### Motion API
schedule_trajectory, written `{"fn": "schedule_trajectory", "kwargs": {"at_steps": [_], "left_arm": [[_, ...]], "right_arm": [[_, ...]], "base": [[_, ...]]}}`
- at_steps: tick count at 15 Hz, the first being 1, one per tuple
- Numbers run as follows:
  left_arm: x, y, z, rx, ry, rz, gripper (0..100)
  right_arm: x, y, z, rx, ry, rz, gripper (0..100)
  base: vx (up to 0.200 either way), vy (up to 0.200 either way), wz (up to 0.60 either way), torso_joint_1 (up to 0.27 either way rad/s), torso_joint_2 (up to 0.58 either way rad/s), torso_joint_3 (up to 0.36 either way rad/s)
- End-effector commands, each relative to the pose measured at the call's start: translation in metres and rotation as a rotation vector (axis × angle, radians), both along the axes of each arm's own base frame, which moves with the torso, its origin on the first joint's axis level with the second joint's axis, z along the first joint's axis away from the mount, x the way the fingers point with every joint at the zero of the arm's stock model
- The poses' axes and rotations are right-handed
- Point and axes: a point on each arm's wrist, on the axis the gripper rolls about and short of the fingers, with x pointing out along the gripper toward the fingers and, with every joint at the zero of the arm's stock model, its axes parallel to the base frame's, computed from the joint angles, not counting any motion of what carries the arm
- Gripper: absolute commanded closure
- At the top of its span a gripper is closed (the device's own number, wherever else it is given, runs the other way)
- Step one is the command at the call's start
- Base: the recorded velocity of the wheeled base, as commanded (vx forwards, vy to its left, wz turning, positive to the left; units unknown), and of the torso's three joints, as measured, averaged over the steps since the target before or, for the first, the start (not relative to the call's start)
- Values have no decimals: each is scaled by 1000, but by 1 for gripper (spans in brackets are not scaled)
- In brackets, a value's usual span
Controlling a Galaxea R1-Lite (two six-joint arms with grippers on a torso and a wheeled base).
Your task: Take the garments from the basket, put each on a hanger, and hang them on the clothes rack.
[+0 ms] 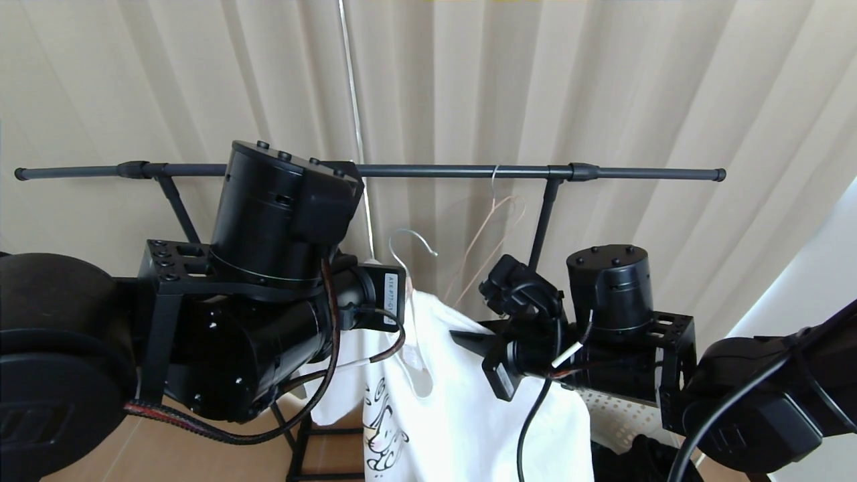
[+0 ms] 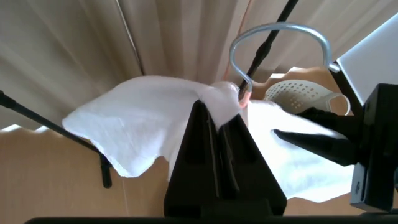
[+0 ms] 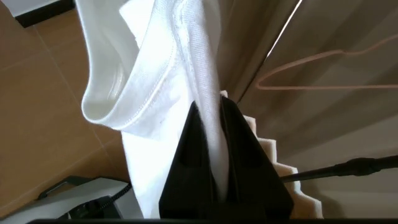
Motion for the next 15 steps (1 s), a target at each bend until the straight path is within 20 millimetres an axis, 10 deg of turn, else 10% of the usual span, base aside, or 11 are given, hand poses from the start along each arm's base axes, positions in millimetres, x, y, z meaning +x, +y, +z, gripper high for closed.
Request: {"fn": "schedule_trajectory", "kwargs": {"at_steps": [1, 15], "left_arm": [[-1, 0, 2, -7, -7, -2, 100], [-1, 3, -3, -12, -16, 8, 100]], "right_arm": [[4, 5, -11, 18, 22, -8, 100], [1, 6, 4, 238, -108, -14, 100]], "base": [[0, 0, 0, 0, 0, 0], [0, 0, 0, 0, 0, 0]]}}
